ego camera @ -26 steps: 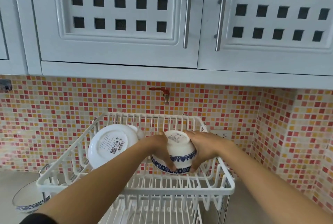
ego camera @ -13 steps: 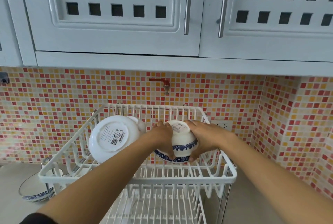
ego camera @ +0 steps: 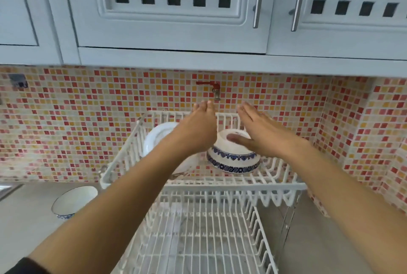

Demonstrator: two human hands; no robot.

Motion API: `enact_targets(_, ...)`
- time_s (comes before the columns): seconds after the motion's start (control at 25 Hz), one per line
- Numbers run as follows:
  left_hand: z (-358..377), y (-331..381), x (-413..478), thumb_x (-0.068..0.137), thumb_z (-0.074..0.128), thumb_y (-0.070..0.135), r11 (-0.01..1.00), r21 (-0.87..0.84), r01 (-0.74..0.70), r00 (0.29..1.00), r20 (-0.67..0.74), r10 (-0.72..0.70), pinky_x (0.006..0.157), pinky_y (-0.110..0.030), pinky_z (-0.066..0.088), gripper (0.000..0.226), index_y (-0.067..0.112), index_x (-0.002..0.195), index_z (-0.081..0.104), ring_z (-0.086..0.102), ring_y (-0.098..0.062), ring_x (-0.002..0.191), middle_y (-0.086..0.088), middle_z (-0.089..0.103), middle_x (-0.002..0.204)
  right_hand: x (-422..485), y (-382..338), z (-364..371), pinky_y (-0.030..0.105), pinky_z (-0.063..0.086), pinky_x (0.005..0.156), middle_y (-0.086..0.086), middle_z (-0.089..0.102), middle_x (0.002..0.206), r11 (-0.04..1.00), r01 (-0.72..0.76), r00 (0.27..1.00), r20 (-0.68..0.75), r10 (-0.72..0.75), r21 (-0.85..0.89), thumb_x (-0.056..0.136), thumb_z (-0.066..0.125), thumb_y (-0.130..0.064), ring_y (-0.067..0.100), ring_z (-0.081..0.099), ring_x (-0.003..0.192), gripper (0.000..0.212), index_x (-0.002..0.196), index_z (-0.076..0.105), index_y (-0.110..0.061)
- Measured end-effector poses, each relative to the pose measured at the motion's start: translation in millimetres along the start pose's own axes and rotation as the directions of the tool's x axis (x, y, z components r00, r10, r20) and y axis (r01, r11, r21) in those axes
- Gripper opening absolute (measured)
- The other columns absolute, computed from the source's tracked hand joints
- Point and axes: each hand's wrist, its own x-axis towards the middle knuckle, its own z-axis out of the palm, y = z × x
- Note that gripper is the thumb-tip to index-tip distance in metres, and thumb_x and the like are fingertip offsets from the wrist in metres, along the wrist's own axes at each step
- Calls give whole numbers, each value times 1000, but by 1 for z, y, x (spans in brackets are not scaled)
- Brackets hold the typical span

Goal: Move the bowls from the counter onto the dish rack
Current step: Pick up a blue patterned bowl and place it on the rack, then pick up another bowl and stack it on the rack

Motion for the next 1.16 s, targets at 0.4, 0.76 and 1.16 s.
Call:
enact_targets(0.4,-86,-188,-135,102,27,34,980,-44,193,972,-127,-197,119,-41,16,57,9,152,12,11,-28,149,-10,15,160,10,-237,-14,38,7,120,3,-6,160,971,154,973,-198,-118,180,93,16,-60,18,0,148,77,150,-2,-14)
enact_targets(0.76,-16,-348,-218,102,28,29,898,-109,426,904,75,-420,118,-44,19,55,2,149,20,13,-32,148,-18,21,158,34,-405,93,34,21,115,10,26,155,844,51,986,-162,43,534,98,35,-33,24,23,143,57,147,21,-6)
enact_targets(1.16,135,-403,-246,101,30,30,785,-147,602,783,299,-545,107,-42,34,50,8,146,29,40,-36,134,-19,38,148,62,-415,240,41,47,92,15,46,138,742,-415,908,181,379,527,96,39,-32,31,47,123,53,141,31,-5)
